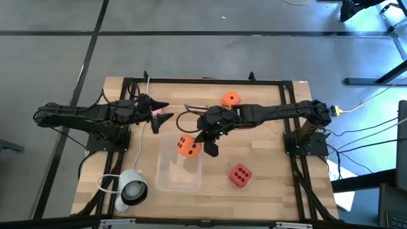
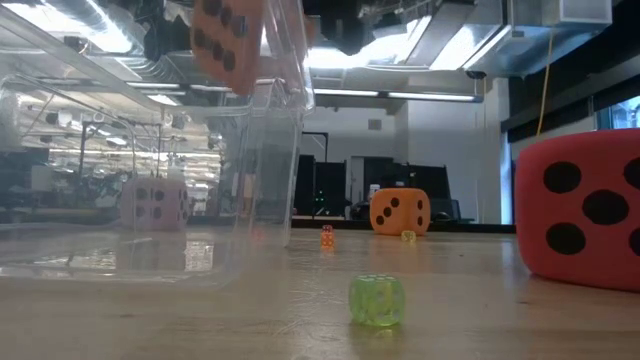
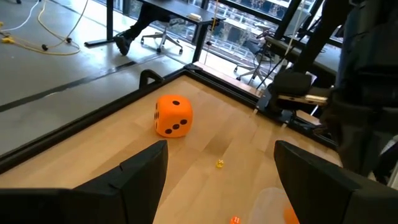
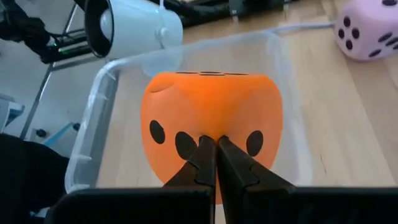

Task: Pick & Place Dice
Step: Put the bottom large orange die in the bin

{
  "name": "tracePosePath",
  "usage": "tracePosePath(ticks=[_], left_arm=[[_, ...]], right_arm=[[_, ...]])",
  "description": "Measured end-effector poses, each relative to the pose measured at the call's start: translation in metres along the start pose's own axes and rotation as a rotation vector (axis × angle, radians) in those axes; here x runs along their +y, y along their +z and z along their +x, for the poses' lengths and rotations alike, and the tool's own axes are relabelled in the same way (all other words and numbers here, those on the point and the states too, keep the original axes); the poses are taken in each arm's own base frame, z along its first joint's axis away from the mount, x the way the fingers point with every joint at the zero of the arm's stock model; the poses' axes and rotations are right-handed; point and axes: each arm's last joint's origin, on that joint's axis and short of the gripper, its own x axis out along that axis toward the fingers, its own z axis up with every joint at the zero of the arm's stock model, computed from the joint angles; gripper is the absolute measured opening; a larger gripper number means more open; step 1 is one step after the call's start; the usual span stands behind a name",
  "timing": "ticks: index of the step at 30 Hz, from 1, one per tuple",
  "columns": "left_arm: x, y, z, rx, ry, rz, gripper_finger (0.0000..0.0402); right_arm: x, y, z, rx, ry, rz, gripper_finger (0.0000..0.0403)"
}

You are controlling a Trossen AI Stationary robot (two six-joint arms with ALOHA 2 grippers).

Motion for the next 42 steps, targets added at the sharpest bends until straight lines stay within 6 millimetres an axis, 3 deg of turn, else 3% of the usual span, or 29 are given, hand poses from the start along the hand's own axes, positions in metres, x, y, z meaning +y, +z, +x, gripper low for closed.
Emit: tracePosePath(ticks=[16,25,42], left_arm=[[-0.001,0.001,0.000,-0.002,-0.012,-0.011,0.0291],[-0.001,0.000,0.000,0.006,-0.032,-0.013,0.0291],[-0.001,0.000,0.000,0.009,-0.037,-0.027,0.0291]], right_arm=[[-0.005,0.000,0.013,-0.007,0.004,-0.046,0.0000],[-0.014,-0.008,0.033,0.048,-0.003,-0.028,0.0000],[-0.017,-0.012,0.033,0.090,-0.040,-0.020,0.0000]])
